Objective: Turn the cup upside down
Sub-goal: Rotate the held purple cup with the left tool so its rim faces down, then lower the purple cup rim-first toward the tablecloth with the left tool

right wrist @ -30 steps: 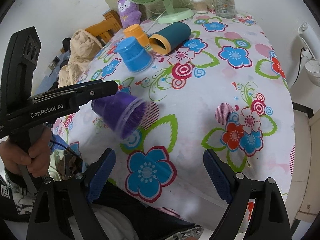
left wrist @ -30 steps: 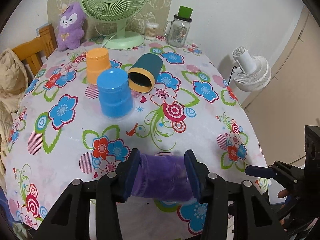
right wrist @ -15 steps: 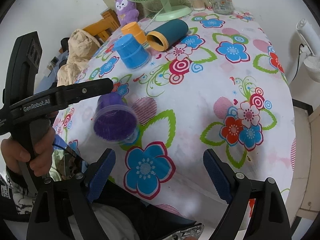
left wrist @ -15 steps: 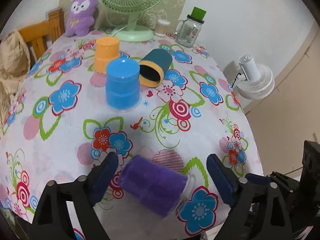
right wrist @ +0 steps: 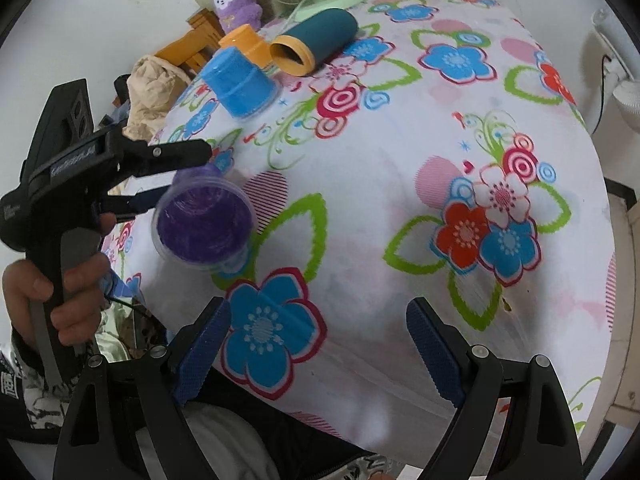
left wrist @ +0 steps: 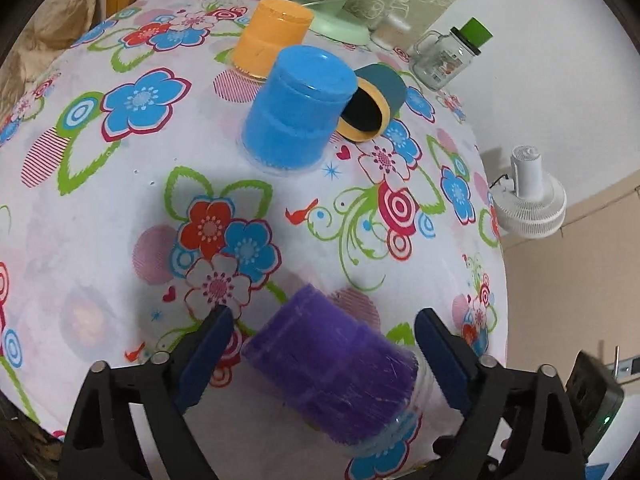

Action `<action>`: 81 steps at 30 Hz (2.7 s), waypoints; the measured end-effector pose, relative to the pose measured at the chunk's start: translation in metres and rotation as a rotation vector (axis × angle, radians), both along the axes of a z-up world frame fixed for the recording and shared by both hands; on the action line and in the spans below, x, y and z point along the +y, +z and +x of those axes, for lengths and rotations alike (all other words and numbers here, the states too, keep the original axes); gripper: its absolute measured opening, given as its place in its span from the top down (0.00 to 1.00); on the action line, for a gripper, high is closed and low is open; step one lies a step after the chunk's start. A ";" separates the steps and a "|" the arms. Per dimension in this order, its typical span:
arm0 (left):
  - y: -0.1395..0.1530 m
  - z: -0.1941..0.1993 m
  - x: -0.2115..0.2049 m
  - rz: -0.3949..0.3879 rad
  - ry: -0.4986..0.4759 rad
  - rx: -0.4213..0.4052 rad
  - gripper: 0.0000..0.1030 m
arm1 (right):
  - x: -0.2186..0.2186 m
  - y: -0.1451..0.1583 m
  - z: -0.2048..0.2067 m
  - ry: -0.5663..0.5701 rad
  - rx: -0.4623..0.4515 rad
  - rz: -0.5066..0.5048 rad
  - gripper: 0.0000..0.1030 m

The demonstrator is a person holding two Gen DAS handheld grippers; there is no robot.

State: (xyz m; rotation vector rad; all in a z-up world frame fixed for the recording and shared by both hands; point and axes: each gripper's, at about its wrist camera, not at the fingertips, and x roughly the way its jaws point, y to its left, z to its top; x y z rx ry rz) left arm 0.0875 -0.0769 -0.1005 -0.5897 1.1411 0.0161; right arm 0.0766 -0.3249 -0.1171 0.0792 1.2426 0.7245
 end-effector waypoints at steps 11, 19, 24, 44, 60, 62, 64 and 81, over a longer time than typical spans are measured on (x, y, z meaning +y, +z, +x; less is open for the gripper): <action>0.001 0.006 -0.004 -0.016 -0.065 0.018 0.56 | -0.016 -0.001 0.001 -0.047 0.020 0.032 0.12; 0.002 -0.007 0.003 0.010 -0.010 0.023 0.10 | -0.010 0.000 -0.004 -0.027 0.015 0.031 0.12; -0.002 -0.011 0.003 -0.029 0.014 0.046 0.07 | -0.008 -0.004 -0.001 -0.022 0.020 0.034 0.12; 0.020 -0.009 -0.015 0.022 -0.053 -0.037 0.40 | -0.019 -0.005 -0.002 -0.053 0.030 0.066 0.12; 0.062 -0.020 -0.011 0.186 -0.058 -0.197 0.39 | 0.009 0.014 -0.010 0.005 -0.019 0.064 0.12; 0.062 -0.022 -0.012 0.186 -0.063 -0.197 0.39 | 0.011 0.015 -0.011 0.009 -0.020 0.064 0.12; 0.061 -0.023 -0.013 0.184 -0.067 -0.193 0.39 | 0.014 0.015 -0.012 0.014 -0.021 0.060 0.12; 0.058 -0.023 -0.014 0.181 -0.077 -0.185 0.39 | 0.019 0.013 -0.014 0.021 -0.013 0.053 0.12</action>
